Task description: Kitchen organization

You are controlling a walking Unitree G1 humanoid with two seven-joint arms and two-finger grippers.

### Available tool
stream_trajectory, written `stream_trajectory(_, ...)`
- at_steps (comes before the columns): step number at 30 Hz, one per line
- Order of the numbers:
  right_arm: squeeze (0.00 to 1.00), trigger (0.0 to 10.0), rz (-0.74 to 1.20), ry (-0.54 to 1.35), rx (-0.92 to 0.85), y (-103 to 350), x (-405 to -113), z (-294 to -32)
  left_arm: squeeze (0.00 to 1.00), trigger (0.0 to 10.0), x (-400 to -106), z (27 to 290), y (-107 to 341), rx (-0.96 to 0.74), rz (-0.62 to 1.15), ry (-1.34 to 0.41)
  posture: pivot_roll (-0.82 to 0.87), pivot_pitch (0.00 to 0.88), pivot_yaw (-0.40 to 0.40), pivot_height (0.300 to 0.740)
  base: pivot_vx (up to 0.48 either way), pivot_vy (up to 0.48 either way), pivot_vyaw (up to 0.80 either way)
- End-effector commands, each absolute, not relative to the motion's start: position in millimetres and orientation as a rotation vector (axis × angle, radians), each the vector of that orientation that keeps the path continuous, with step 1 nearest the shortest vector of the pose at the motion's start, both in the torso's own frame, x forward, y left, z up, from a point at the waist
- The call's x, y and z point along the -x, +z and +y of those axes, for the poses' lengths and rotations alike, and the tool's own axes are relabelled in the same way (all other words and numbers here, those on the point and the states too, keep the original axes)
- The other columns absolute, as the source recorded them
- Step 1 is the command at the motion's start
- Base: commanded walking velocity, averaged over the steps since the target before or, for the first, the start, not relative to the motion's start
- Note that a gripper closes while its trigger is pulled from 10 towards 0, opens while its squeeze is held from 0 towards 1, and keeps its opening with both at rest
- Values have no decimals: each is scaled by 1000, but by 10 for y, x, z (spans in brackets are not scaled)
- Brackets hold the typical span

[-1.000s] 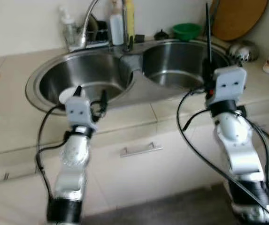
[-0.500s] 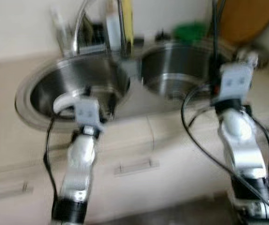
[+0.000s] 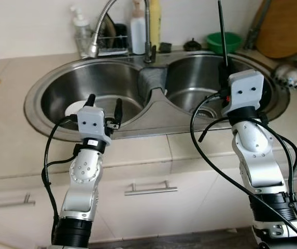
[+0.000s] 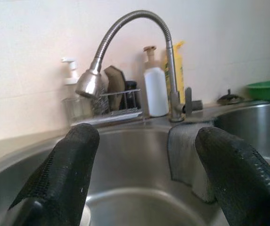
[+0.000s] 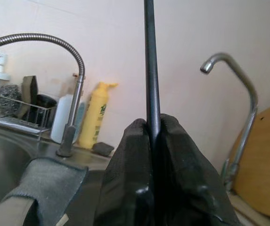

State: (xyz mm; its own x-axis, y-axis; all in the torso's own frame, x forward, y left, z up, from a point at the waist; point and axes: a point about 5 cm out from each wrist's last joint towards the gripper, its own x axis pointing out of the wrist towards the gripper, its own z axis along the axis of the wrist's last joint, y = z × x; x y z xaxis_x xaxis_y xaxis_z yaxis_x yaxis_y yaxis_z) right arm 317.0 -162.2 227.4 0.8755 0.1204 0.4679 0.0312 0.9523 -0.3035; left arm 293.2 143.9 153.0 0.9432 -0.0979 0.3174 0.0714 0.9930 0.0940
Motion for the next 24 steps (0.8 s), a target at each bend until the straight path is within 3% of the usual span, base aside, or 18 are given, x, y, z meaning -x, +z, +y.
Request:
stream_trajectory(1, 0, 10000, -526, 43, 291, 2328, -3174, -1631, 0, 10000, -2944, 1430, 1564, -84, -340, -86, -88, 4, 24, 740, 0, 0, 0)
stream_trajectory(14, 0, 10000, -568, 83, 281, 2349, -3170, -1561, 0, 10000, -2939, 1436, 1569, -76, -350, -82, -84, 0, 22, 740, 0, 0, 33)
stream_trajectory(19, 0, 10000, -577, 84, 274, 2340, -3160, -1544, 0, 10000, -2935, 1436, 1572, -69, -355, -83, -83, 0, 22, 740, 271, 0, 800)
stream_trajectory(24, 0, 10000, -570, 78, 259, 2332, -3174, -1566, 0, 10000, -2936, 1440, 1581, -69, -360, -81, -81, 0, 22, 740, 338, 0, 0)
